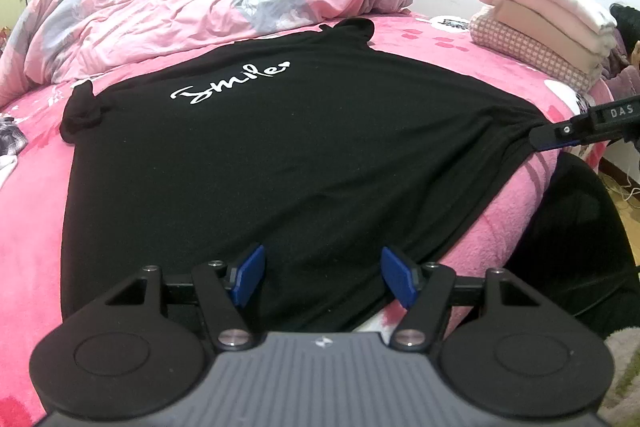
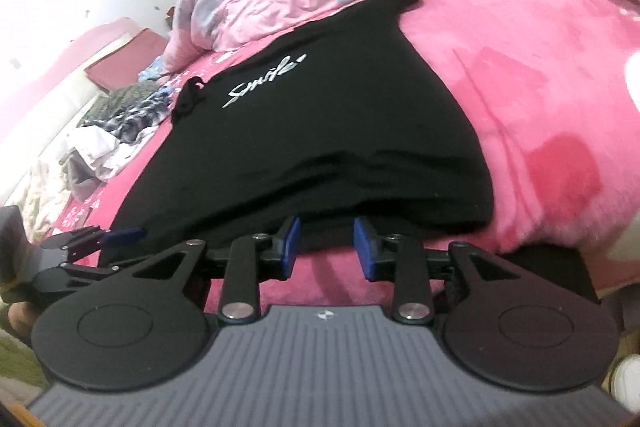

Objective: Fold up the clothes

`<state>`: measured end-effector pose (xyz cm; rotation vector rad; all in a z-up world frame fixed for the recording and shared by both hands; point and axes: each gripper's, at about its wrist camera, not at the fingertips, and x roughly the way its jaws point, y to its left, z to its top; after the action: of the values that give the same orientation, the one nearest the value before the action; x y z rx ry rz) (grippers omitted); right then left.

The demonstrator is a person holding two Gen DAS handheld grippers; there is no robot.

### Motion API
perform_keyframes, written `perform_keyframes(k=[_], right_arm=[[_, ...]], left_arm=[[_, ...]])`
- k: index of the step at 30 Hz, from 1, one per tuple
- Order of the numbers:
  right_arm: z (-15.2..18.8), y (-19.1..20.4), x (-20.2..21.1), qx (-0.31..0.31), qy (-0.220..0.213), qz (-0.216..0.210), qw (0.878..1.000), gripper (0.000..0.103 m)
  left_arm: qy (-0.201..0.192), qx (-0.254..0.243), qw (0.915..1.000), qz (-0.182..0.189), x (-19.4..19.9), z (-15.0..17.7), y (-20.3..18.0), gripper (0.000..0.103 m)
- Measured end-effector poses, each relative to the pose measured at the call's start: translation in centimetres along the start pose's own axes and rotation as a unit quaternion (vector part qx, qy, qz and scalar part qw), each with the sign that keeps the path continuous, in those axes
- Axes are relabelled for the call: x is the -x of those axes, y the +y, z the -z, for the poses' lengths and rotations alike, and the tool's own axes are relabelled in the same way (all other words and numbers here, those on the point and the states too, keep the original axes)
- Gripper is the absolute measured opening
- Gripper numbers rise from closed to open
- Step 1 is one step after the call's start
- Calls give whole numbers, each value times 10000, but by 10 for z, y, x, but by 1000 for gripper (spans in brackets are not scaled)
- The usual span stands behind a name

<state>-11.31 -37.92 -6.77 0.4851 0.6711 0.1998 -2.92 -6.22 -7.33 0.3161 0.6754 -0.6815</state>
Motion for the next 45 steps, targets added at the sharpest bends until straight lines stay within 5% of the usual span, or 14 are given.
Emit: perform_keyframes(k=[13,23,36,45], right_arm=[[1,-37,17,-1191,-373,120,9921,29],[14,-78,37,-2749,-766,-95,9584,29],[29,-92,21,-3753,-703,-753,9212,30],[32,-99,30,-4026,-935,-270,9102,30]], left_arm=[[10,2,10000,-33,2,0,1,66],[29,-18,10000,-51,2,0,1,66],[34,-29,10000,-50,1,0,0,66],[22,-14,10000,-45,1,0,0,66]])
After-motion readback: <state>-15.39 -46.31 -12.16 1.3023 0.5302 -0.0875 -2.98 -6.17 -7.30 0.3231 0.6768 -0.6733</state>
